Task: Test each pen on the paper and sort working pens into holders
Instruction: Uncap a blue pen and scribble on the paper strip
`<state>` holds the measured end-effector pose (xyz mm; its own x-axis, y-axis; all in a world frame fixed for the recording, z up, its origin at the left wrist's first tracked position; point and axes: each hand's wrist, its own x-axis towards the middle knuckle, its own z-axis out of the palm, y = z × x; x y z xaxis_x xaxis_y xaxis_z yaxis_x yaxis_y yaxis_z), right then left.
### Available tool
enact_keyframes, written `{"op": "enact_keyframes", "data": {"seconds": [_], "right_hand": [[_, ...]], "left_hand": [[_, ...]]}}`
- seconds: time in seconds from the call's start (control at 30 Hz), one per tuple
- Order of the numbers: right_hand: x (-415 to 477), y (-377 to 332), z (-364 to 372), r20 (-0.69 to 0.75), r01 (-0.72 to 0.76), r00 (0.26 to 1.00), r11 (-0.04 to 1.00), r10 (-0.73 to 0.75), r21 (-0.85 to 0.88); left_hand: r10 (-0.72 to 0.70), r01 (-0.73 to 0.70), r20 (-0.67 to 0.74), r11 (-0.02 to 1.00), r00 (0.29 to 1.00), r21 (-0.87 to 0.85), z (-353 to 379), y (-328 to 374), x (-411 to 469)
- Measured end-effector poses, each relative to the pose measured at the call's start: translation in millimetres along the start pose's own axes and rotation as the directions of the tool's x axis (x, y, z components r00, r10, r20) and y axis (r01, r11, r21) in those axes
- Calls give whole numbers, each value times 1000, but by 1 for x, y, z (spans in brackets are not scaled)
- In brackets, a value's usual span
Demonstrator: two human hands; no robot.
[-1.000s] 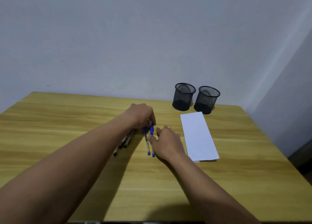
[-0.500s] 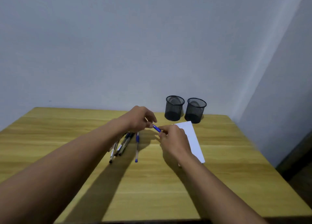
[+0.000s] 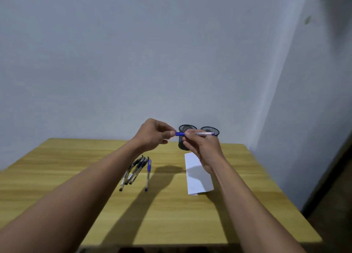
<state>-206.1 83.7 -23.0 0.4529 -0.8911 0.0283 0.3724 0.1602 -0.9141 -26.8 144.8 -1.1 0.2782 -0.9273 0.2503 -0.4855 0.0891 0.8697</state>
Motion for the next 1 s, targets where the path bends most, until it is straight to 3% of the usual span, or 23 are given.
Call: {"op": "enact_keyframes", "data": {"seconds": [0.1, 0.37, 0.67, 0.87, 1.0], "right_hand": [[3, -4, 0, 6, 7, 1000, 1000, -7, 27], [20, -11, -7, 48, 102, 994, 989, -97, -110], [56, 5, -12, -5, 17, 1000, 999, -17, -48], [77, 23, -14, -2, 25, 1000, 997, -25, -71], [91, 30, -22, -6, 21, 1000, 993, -22, -116]], "left_hand": [[-30, 23, -56, 994, 998, -108, 4, 4, 2], [-105, 74, -84, 947, 991, -312, 14, 6, 13], [-197, 187, -5, 940, 980, -286, 12, -16, 45], [-185, 158, -63, 940, 981, -302, 20, -40, 65], [-196, 179, -21, 930, 980, -322, 26, -54, 77]]}}
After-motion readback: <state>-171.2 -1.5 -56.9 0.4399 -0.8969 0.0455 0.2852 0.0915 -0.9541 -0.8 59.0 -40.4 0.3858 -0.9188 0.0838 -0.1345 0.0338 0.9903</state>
